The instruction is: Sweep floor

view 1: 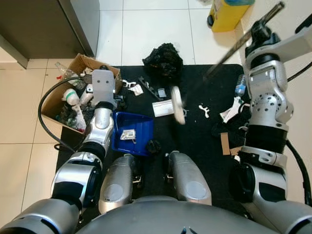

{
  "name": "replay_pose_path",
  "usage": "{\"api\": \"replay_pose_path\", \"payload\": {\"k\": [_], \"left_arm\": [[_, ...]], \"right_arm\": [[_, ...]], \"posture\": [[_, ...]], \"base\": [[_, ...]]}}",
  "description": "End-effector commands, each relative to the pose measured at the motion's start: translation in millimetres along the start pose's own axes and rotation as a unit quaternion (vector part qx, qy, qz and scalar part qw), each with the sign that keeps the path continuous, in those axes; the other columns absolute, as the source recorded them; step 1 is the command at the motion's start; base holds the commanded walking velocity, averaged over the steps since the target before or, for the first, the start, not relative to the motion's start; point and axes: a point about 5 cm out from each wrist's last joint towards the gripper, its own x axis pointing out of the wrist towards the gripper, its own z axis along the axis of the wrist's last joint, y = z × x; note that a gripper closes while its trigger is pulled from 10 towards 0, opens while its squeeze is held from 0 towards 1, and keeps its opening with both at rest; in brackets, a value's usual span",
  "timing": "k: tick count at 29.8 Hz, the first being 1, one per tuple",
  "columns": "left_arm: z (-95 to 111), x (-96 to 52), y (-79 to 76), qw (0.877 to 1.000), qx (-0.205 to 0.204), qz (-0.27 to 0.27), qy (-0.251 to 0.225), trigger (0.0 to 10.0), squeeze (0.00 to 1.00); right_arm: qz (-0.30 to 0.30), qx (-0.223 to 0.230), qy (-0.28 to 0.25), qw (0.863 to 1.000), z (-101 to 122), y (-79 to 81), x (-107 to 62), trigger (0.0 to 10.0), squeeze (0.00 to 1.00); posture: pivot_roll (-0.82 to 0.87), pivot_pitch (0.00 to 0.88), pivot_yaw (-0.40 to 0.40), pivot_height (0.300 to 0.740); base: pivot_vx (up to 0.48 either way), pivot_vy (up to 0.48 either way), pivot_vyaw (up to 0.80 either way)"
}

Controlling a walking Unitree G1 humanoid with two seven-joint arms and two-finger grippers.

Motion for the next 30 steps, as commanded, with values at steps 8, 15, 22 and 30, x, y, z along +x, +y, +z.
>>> {"api": "replay_pose_path", "payload": {"k": [8,15,22,30], "left_arm": [[-13,-6.9,5.3,0.999,0.028,0.001,0.029,10.0,0.0],[-13,-6.8,4.1,0.999,0.029,0.0,0.029,10.0,0.0],[-13,-6.8,3.8,0.999,0.03,-0.001,0.028,10.0,0.0],[-13,-7.4,3.2,0.999,0.032,-0.003,0.03,10.0,0.0]], "right_arm": [[-0.021,-0.012,0.077,0.997,-27,-1.0,-14.1,10.0,0.0],[-0.023,0.012,0.124,0.992,-50,2.9,-24.4,10.0,0.0],[-0.023,-0.005,0.118,0.993,-61,5.1,-27.5,10.0,0.0],[-0.012,0.025,0.086,0.996,-54,12.7,-24.4,10.0,0.0]], "posture": [[0.0,0.028,-0.001,0.74],[0.0,0.032,0.002,0.74],[0.0,0.038,0.006,0.74],[0.0,0.039,0.01,0.74]], "base": [[0.0,0.0,0.0],[0.0,0.0,0.0],[0.0,0.0,0.0],[0.0,0.0,0.0]]}}
